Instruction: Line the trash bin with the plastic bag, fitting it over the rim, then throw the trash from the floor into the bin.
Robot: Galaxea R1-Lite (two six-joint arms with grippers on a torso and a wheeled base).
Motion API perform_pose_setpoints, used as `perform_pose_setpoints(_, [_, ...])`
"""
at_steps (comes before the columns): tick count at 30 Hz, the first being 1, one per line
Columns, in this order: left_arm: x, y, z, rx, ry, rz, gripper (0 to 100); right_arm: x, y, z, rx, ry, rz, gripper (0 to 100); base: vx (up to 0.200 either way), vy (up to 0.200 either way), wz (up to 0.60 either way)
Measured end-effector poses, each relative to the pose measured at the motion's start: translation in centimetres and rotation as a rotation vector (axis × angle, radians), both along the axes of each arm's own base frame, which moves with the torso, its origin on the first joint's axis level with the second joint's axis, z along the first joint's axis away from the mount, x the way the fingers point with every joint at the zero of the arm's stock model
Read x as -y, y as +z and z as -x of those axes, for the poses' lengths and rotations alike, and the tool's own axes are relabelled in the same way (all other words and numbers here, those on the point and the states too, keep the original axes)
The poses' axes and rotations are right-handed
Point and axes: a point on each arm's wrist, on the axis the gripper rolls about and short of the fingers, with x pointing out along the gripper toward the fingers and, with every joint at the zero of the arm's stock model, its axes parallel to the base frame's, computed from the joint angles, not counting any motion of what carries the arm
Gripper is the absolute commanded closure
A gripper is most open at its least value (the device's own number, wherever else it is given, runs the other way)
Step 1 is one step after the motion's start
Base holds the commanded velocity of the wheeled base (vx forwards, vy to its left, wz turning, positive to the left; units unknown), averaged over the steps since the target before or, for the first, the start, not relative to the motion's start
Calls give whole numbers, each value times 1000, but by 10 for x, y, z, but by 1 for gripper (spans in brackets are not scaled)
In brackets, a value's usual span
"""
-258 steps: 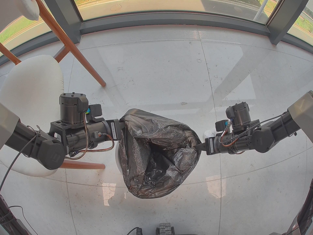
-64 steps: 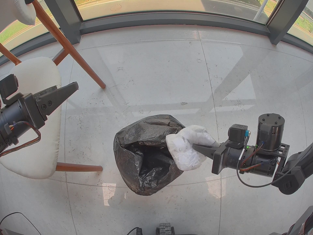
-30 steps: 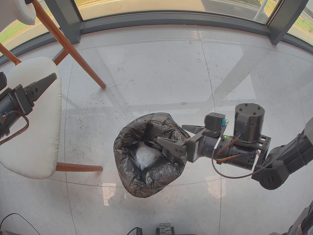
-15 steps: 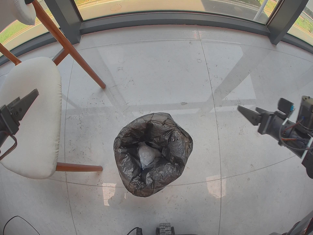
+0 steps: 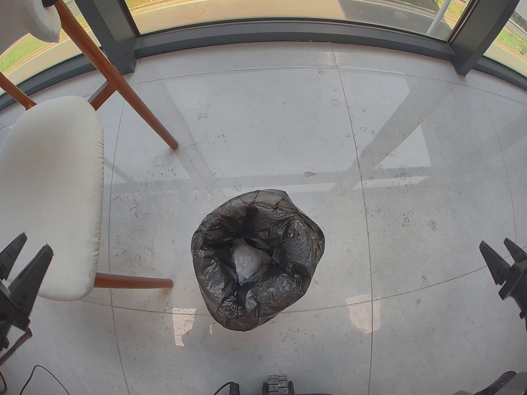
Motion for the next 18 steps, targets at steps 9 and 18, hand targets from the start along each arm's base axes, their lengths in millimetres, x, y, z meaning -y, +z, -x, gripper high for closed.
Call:
perform_pose_setpoints(9, [2, -39, 33, 3, -112, -18, 0, 2, -24, 58, -33, -37, 93, 0, 0, 0, 0])
perform_pose_setpoints(18, [3, -89, 68, -65, -161, -94, 0, 2, -56, 104, -4, -71, 156, 0, 0, 0, 0])
